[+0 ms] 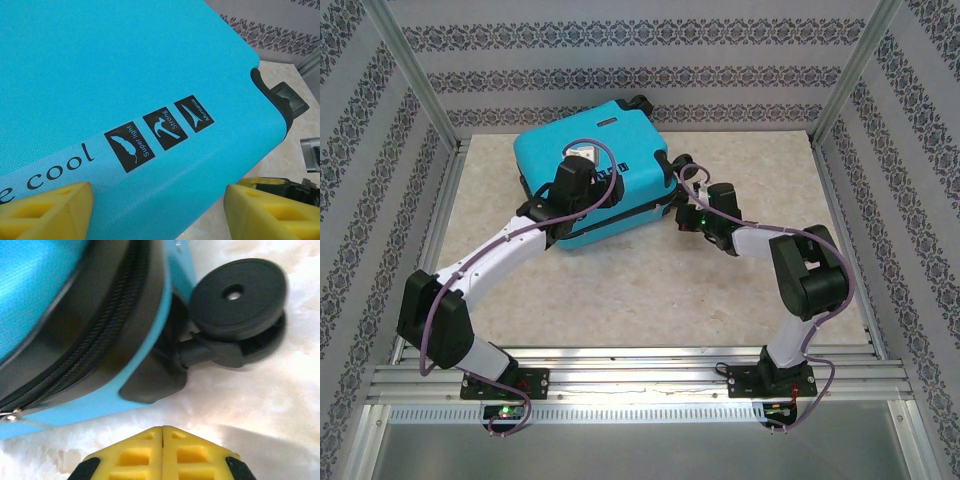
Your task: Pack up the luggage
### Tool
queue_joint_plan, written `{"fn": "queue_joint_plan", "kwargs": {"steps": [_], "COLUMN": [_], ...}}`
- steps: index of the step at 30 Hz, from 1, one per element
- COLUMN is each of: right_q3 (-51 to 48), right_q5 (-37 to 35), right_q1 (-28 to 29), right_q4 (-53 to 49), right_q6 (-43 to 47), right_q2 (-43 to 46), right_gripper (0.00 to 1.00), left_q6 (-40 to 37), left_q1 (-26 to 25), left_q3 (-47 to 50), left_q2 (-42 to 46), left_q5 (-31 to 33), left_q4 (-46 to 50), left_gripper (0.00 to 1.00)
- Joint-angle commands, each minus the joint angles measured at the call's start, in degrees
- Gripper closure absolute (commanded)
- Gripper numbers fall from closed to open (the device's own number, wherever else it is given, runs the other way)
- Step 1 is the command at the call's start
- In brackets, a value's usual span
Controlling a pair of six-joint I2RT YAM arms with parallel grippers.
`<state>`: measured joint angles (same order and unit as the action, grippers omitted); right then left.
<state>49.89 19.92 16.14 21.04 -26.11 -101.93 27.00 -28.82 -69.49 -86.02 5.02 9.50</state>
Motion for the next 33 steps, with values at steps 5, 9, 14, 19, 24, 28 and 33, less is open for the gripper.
{"fn": "queue_joint_plan", "kwargs": {"steps": [5, 9, 14, 19, 24, 28, 33], "right_q3": [-0.83, -2.69, -4.54, -2.52, 1.40, 3.86, 6.41], "right_q5": [10.78, 9.99, 10.39, 10.91, 10.83, 10.95, 8.83], "right_q1": [0.50, 1.05, 1.51, 3.05, 3.80, 3.87, 4.43], "right_q4": [7.59, 6.95, 5.94, 2.88, 0.82, 0.59, -1.09], "right_q6": [4.70, 8.48, 11.56, 14.37, 16.15, 16.69, 17.90], "right_q2": [2.27, 3.95, 5.51, 4.54, 1.82, -0.25, -2.43], "right_gripper": [1.00, 0.86, 0.70, 0.63, 0.59, 0.57, 0.58], "left_q6": [0.61, 0.16, -0.09, -0.06, 0.17, 0.33, 0.51], "left_q1": [0.96, 0.91, 0.92, 0.96, 0.95, 0.87, 0.74], "left_q3": [2.94, 2.71, 2.11, 1.21, 0.86, -0.93, -1.22], "left_q2": [0.74, 1.47, 2.01, 2.24, 2.60, 1.94, 2.15], "left_q5": [1.44, 0.42, 0.09, -0.79, -1.49, -1.89, -2.29], "left_q4": [4.51, 4.47, 5.36, 5.96, 6.19, 9.05, 9.40], "left_gripper": [0.30, 0.30, 0.30, 0.30, 0.30, 0.30, 0.31]}}
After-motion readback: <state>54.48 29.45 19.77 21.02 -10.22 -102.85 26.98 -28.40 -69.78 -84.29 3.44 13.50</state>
